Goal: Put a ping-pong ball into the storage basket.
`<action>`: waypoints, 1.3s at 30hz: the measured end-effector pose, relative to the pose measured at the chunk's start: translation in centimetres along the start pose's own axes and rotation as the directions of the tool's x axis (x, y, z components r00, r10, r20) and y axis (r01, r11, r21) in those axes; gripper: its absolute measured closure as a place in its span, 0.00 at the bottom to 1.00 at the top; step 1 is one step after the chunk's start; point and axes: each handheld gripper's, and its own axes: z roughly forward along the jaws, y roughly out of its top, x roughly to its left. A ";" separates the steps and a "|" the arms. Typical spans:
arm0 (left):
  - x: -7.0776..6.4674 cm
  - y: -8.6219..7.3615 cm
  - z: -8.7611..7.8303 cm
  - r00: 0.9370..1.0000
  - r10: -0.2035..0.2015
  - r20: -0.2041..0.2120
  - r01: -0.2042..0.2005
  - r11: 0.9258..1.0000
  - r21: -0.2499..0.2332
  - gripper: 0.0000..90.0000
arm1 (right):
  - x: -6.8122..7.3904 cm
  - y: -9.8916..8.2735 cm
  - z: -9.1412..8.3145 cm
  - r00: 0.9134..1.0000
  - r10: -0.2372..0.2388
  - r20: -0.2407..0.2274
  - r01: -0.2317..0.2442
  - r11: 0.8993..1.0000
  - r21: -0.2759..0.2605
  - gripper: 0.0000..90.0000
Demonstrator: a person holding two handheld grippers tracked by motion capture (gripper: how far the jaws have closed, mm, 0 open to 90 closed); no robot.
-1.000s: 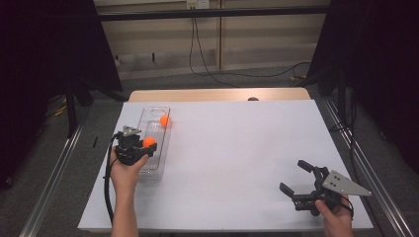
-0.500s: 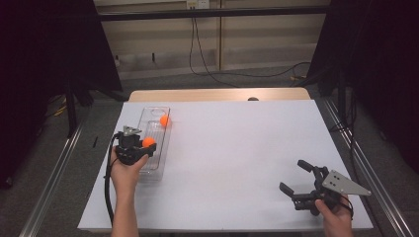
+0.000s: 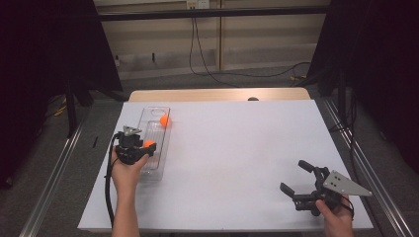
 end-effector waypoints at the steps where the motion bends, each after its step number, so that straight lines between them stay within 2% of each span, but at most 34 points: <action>1: 0.0 0.0 -0.1 1.000 0.001 -0.002 -0.001 1.000 0.000 0.49 | 0.0 0.0 0.0 1.000 0.001 0.000 -0.001 1.000 -0.001 0.01; 6: 0.1 -0.1 -0.5 1.000 -0.019 -0.007 0.019 1.000 -0.021 0.45 | 0.0 0.0 0.1 1.000 0.001 0.000 -0.001 1.000 -0.001 0.01; 12: -0.1 0.0 -1.1 0.999 -0.034 0.022 0.035 0.998 -0.059 0.39 | -0.1 0.0 0.0 1.000 0.000 0.003 0.000 1.000 -0.004 0.01; 16: -0.3 0.0 -1.2 0.998 -0.037 0.042 0.039 0.997 -0.064 0.35 | -0.1 0.0 0.0 1.000 0.003 0.006 -0.003 1.000 0.000 0.01; 29: -1.1 0.0 -1.9 0.995 -0.033 0.099 0.044 0.992 -0.116 0.29 | -0.1 0.0 -0.1 1.000 0.007 0.011 -0.007 1.000 0.000 0.01; 39: -1.4 -0.6 -2.2 0.993 -0.003 0.121 0.020 0.990 -0.141 0.24 | -0.1 -0.1 -0.1 1.000 0.008 0.013 -0.008 1.000 0.001 0.01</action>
